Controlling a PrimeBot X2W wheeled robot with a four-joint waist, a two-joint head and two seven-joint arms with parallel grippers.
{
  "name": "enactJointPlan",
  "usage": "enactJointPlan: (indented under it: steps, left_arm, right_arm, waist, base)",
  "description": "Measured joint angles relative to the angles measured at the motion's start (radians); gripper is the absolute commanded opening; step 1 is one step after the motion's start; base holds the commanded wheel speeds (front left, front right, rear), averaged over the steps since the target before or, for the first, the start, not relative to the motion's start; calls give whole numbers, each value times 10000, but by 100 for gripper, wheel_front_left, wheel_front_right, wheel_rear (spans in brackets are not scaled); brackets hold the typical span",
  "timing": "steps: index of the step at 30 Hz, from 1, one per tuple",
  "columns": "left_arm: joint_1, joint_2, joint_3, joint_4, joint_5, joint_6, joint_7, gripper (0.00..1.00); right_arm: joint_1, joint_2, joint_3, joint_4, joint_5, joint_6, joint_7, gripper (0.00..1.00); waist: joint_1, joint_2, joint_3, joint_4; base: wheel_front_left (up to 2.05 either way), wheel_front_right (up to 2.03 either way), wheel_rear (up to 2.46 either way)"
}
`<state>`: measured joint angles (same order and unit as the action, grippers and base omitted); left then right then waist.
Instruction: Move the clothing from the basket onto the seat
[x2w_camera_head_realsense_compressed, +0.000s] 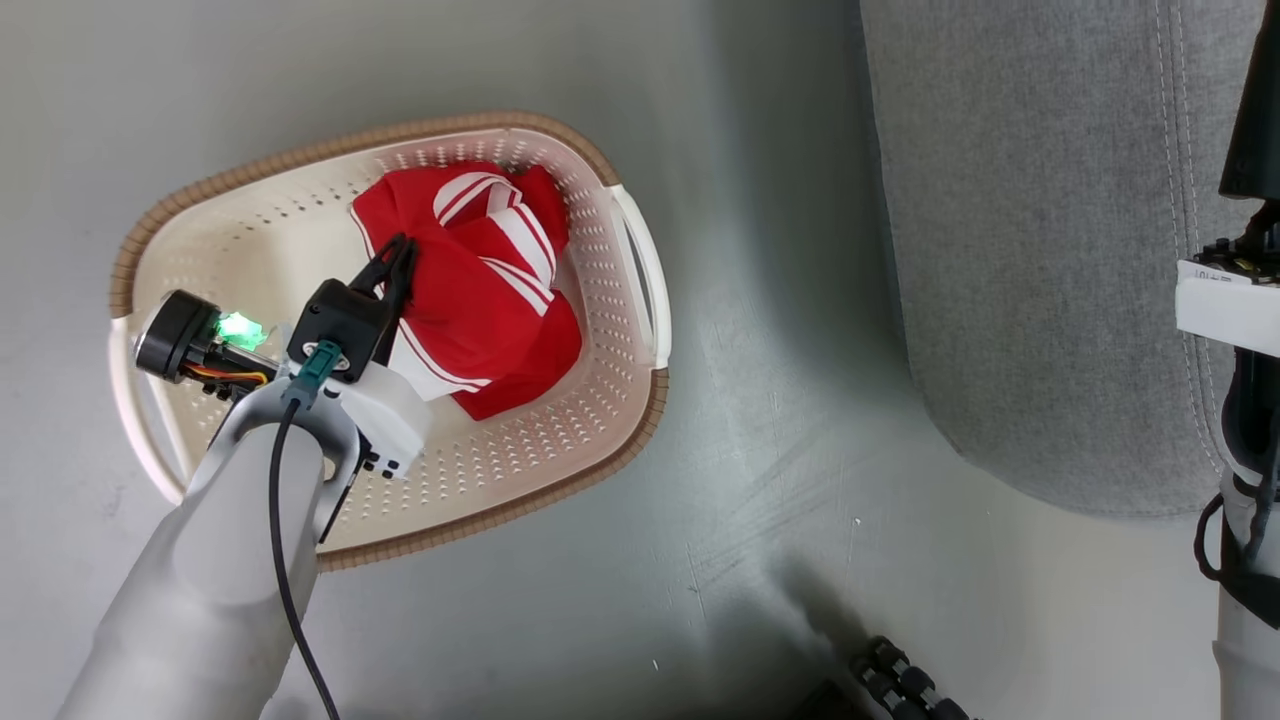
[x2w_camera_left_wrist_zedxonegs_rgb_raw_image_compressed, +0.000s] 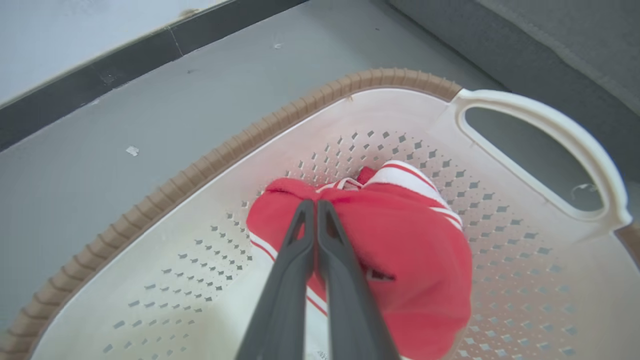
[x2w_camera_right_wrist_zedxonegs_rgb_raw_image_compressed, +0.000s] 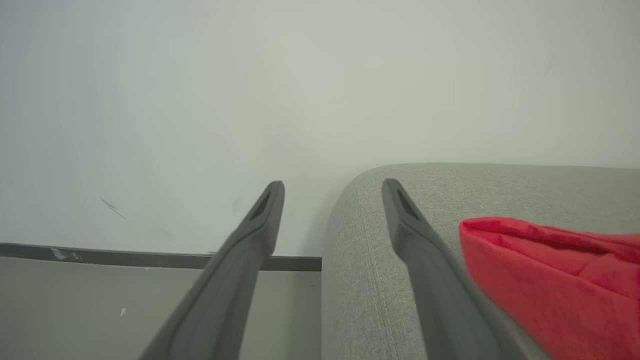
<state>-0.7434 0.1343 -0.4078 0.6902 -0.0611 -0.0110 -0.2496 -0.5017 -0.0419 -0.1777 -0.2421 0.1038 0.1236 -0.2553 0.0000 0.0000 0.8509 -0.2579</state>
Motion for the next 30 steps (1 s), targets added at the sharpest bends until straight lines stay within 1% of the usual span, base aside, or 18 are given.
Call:
enactJointPlan:
  steps: [2, 6, 11, 14, 23, 30]
  left_arm:
    - [133, 29, 63, -313, 0, 19, 0, 0]
    - [261, 73, 171, -1388, 0, 132, -4, 0]
    - [364, 222, 336, -2723, 0, 261, -27, 0]
    - [404, 322, 403, -3354, 2, 265, -27, 0]
    - [887, 598, 558, -4995, 2, 316, -29, 0]
    - [1319, 803, 564, -5760, 2, 290, -29, 0]
  right_arm:
    - [0, 0, 15, 56, -2, 0, -2, 100]
    - [-6, -2, 136, 244, -15, 0, -2, 100]
    - [-111, -17, 428, 378, -127, 0, -2, 100]
    - [-192, -100, 673, 548, -268, 0, -2, 100]
    - [-206, -508, 1233, 1009, -336, 0, -2, 100]
    - [-174, -972, 1941, 1501, -337, 0, -2, 100]
  waist:
    - [0, 0, -125, 74]
    - [0, 0, -393, 239]
    - [0, 0, -775, 465]
    - [0, 0, -1033, 603]
    - [0, 0, -1948, 1003]
    - [0, 0, -2767, 1276]
  base:
    - [0, 0, 0]
    - [0, 0, 0]
    - [0, 0, 0]
    - [0, 0, 0]
    - [0, 0, 0]
    - [0, 0, 0]
